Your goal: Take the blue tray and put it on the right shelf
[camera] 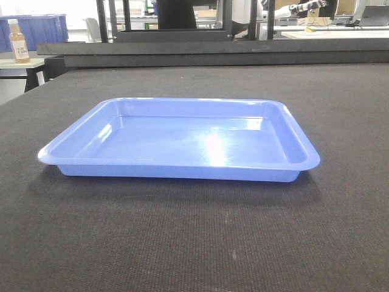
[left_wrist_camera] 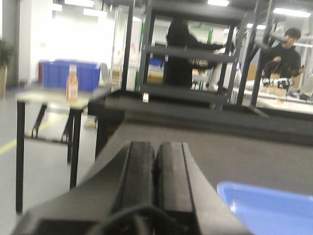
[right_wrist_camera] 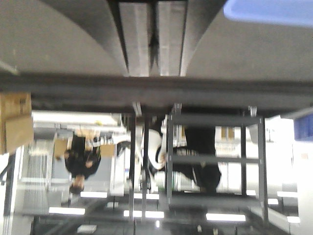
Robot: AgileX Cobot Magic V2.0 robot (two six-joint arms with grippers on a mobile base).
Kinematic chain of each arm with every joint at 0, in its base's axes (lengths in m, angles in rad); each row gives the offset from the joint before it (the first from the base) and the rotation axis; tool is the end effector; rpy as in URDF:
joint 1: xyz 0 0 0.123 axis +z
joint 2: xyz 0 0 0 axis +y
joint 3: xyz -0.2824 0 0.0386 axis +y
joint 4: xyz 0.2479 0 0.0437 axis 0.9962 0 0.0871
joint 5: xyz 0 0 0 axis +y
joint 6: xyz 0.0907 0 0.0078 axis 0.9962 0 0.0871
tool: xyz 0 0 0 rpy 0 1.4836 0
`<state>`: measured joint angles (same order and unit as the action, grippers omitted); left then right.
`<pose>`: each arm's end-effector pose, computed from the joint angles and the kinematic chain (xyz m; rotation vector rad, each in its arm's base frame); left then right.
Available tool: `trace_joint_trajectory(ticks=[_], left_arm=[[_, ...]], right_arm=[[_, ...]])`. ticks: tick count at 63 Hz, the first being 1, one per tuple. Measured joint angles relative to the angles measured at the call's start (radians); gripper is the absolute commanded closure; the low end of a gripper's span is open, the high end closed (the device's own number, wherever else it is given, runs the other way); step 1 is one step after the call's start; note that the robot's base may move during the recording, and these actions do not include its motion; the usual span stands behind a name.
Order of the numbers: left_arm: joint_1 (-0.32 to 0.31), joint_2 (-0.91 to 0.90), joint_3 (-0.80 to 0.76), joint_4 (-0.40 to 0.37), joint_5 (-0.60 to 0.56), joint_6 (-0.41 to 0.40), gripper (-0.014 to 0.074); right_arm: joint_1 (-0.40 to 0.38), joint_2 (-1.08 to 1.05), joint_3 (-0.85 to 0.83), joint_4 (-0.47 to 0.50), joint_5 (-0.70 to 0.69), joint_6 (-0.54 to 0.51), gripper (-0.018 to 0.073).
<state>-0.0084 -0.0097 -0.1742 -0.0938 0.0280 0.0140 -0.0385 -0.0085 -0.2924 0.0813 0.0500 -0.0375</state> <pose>0.0413 -0.0006 0.2690 -0.0451 1.3272 -0.0766 0.0270 -0.0007 0.3045 0.0471 1.2316 0.0070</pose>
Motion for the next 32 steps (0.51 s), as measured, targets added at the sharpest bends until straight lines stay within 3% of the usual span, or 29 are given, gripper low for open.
trace_joint_trajectory(ticks=[7,15,21,32], left_arm=[[0.0,0.069,-0.192,0.049,0.135,0.0,0.0464],[0.0,0.205,-0.304,0.067,0.225,0.0,0.0265],[0.0,0.31,-0.331,0.065,0.248,0.0,0.0203],[-0.025,0.481,-0.39,0.03,0.279,0.0,0.0231]], right_arm=[[0.0,0.049,-0.144,0.0,0.085,0.0,0.0209],[0.0,0.134,-0.244,0.0,0.122,0.0,0.0008],[0.0,0.213,-0.278,0.004,0.148,0.0,-0.0041],[0.0,0.384,-0.349,0.07,0.283,0.0,-0.0035]])
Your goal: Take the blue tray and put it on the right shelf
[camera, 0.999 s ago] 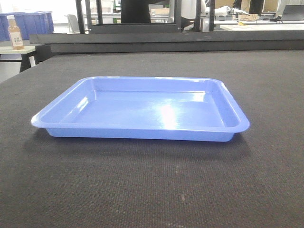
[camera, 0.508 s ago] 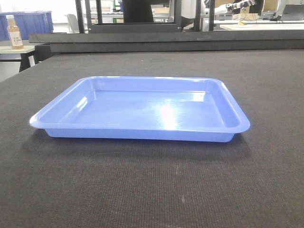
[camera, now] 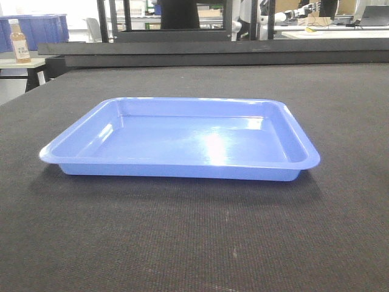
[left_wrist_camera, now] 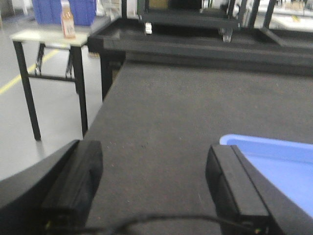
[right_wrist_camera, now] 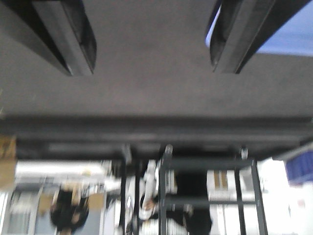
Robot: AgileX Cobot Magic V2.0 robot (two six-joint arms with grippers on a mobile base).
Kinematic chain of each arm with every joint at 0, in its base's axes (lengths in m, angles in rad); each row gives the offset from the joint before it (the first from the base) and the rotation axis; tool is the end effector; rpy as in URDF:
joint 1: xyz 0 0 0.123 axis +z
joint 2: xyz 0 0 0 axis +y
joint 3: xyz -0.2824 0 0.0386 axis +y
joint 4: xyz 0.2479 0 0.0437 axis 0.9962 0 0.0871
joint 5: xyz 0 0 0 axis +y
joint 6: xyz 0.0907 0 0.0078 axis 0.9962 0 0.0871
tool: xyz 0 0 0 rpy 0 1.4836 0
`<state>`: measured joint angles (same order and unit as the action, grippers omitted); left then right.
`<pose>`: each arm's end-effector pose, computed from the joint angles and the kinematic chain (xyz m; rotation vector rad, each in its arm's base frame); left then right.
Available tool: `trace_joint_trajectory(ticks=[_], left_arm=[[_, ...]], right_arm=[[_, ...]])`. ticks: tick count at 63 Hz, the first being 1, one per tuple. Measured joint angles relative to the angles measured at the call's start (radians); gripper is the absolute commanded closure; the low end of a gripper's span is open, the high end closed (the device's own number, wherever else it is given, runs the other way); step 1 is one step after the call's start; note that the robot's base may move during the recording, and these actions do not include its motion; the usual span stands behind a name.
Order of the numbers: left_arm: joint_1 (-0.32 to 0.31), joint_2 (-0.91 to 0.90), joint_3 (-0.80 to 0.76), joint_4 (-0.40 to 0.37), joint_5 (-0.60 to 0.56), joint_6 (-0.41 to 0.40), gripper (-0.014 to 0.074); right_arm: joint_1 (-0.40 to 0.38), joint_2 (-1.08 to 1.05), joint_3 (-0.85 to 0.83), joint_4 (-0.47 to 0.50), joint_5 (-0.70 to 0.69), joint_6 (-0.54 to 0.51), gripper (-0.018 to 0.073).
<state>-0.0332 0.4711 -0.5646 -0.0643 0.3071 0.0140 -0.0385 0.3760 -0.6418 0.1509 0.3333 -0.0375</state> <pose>0.0988 -0.0051 0.3407 0.0026 1.6972 -0.0767 0.0702 0.0018 0.3719 0.0722 1.5466 0.0909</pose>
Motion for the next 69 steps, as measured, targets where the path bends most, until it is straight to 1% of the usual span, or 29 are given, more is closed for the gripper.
trace_joint_trajectory(ticks=[3,6,13,20,25,30,34,41,46,49,53,56,62,66,69], left_arm=[[-0.025,0.036,-0.032,-0.009,0.004,0.0,0.0242],[-0.068,0.083,-0.083,-0.017,0.008,0.0,0.0251],[-0.16,0.188,-0.188,-0.016,0.05,0.012,0.025],[-0.257,0.344,-0.32,-0.004,0.157,0.084,0.025],[-0.302,0.463,-0.409,0.004,0.245,0.106,0.025],[-0.312,0.599,-0.493,0.006,0.325,0.116,0.025],[-0.312,0.687,-0.559,0.01,0.392,0.112,0.025],[-0.309,0.834,-0.662,0.029,0.476,0.053,0.025],[-0.309,0.918,-0.723,0.064,0.522,-0.003,0.025],[-0.309,0.976,-0.76,0.093,0.554,-0.049,0.0249],[-0.309,1.037,-0.811,0.124,0.6,-0.092,0.0246],[-0.309,1.081,-0.842,0.134,0.627,-0.109,0.0246],[-0.309,1.158,-0.889,0.142,0.657,-0.126,0.0245],[-0.307,1.195,-0.91,0.142,0.659,-0.13,0.0243],[-0.308,1.222,-0.92,0.142,0.657,-0.132,0.0223]], right_arm=[[0.009,0.053,-0.027,0.024,0.03,0.0,-0.0027],[0.031,0.125,-0.065,0.051,0.056,0.0,-0.0017],[0.115,0.266,-0.152,0.084,0.119,0.0,-0.0009],[0.207,0.406,-0.251,0.093,0.186,0.0,-0.0009],[0.279,0.509,-0.335,0.093,0.232,0.0,-0.0009],[0.336,0.625,-0.408,0.093,0.263,0.0,-0.0009],[0.368,0.705,-0.459,0.093,0.285,0.0,-0.0009],[0.388,0.849,-0.55,0.095,0.335,0.0,-0.0009],[0.388,0.932,-0.594,0.081,0.358,0.003,-0.0009],[0.388,0.986,-0.618,0.052,0.372,0.023,-0.0009],[0.389,1.041,-0.645,0.003,0.39,0.082,-0.0009],[0.389,1.079,-0.666,-0.048,0.404,0.148,-0.0009],[0.389,1.146,-0.691,-0.165,0.443,0.301,-0.0013],[0.389,1.177,-0.699,-0.22,0.465,0.379,-0.0013],[0.389,1.201,-0.701,-0.25,0.475,0.415,-0.0022]])
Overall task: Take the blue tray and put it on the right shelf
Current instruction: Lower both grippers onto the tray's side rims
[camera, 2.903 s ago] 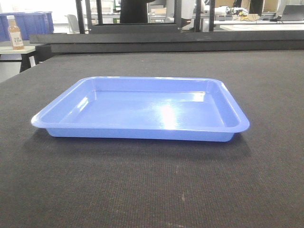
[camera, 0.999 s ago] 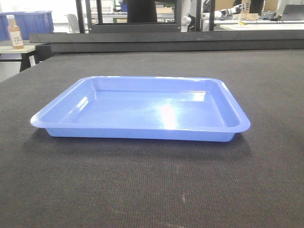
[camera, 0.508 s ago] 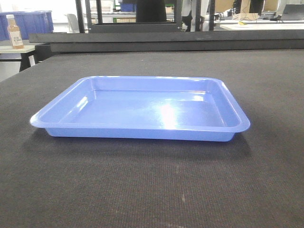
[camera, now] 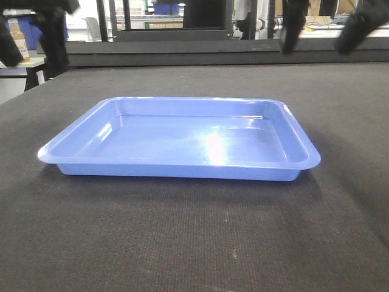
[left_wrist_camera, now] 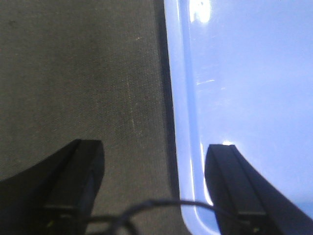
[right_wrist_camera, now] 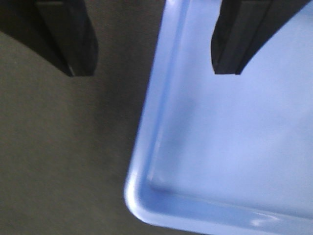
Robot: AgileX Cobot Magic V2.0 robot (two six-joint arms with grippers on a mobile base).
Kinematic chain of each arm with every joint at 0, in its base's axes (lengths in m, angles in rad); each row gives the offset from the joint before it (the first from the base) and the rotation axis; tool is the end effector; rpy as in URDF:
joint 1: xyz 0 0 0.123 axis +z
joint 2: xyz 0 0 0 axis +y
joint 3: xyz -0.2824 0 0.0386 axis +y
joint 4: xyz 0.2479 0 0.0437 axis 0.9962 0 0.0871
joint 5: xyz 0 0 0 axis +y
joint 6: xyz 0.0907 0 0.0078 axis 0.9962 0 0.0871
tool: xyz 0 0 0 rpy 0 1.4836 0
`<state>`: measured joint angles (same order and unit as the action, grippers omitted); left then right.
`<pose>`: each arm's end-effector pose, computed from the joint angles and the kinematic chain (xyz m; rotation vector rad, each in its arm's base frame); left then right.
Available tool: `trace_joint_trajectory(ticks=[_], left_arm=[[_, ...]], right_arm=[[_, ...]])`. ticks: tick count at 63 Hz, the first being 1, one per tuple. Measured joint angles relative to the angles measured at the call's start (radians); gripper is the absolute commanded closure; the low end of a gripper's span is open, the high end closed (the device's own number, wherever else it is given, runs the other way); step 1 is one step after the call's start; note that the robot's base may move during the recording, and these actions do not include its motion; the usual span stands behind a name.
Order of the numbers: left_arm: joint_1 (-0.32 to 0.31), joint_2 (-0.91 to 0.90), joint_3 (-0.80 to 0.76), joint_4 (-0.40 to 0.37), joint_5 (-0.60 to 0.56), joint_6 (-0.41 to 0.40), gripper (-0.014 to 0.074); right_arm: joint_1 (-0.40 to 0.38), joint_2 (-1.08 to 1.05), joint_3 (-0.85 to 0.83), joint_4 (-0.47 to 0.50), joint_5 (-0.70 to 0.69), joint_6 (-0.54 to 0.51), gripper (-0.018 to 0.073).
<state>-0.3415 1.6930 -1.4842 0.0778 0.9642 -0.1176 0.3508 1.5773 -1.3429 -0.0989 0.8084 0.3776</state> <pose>0.3474 -0.1173 0.3096 0.3339 2.6313 -0.0525 0.3255 0.1122 0.3160 -0.0238 2.5294 0.1759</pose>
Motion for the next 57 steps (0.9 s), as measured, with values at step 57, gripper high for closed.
trace_joint_trajectory(ticks=[57], left_arm=[[0.0,0.255,-0.014,-0.078,-0.109,-0.058,0.007]], right_arm=[[0.0,0.253,-0.012,0.001,-0.069,0.039,-0.0059]])
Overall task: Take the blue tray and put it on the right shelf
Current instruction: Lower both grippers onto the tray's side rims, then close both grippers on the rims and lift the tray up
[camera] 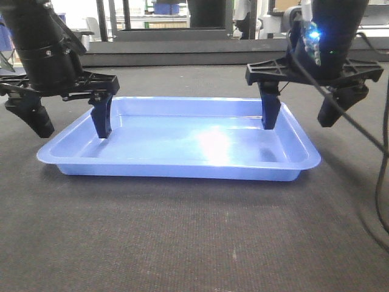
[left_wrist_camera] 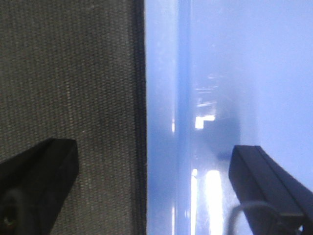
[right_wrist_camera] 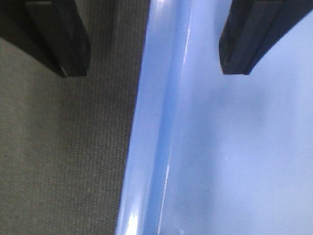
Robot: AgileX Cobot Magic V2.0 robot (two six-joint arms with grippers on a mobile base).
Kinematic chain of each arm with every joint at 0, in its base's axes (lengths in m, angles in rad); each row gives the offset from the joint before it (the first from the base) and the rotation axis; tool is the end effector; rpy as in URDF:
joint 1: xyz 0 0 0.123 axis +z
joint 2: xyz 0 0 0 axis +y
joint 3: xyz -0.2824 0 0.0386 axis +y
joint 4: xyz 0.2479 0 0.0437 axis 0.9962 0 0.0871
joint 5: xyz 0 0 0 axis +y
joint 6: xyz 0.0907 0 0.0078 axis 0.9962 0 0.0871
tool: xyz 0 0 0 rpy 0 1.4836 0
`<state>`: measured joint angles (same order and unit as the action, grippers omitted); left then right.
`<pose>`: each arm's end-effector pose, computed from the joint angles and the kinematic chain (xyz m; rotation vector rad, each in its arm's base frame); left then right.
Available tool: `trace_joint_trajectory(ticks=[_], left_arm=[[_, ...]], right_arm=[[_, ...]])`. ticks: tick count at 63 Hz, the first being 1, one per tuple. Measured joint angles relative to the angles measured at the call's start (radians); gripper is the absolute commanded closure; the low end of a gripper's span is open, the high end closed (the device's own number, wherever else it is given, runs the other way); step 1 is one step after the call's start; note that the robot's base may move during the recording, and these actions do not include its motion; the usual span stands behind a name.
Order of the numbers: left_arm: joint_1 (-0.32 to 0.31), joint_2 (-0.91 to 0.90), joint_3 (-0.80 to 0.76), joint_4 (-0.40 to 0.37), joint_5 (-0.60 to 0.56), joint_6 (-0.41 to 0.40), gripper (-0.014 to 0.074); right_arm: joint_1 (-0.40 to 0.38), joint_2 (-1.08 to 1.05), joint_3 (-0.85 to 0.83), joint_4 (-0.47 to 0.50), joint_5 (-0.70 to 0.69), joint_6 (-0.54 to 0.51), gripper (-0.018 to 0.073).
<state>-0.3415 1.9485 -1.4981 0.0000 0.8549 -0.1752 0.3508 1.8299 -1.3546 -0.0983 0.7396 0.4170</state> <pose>0.3897 -0.1385 0.2172 0.2324 2.7882 -0.1274 0.3675 0.1281 0.2295 0.0114 2.6980 0.1242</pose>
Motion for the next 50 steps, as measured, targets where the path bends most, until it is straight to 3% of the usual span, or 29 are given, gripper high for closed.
trace_joint_trajectory(ticks=[21,36,44,50], left_arm=[[0.0,0.013,0.0,-0.005,-0.022,-0.002,0.0103],[0.0,0.024,0.0,-0.011,-0.023,-0.002,0.0307],[0.0,0.024,-0.001,-0.013,-0.024,-0.002,0.0451],[0.0,0.024,-0.001,-0.022,-0.031,-0.002,0.059]], right_arm=[[0.0,0.056,0.0,0.0,-0.024,0.0,0.0241],[0.0,0.056,-0.002,0.012,-0.034,0.006,0.0356],[0.0,0.056,-0.002,0.018,-0.035,0.013,0.0517],[0.0,0.059,-0.004,0.02,-0.03,0.015,0.0505]])
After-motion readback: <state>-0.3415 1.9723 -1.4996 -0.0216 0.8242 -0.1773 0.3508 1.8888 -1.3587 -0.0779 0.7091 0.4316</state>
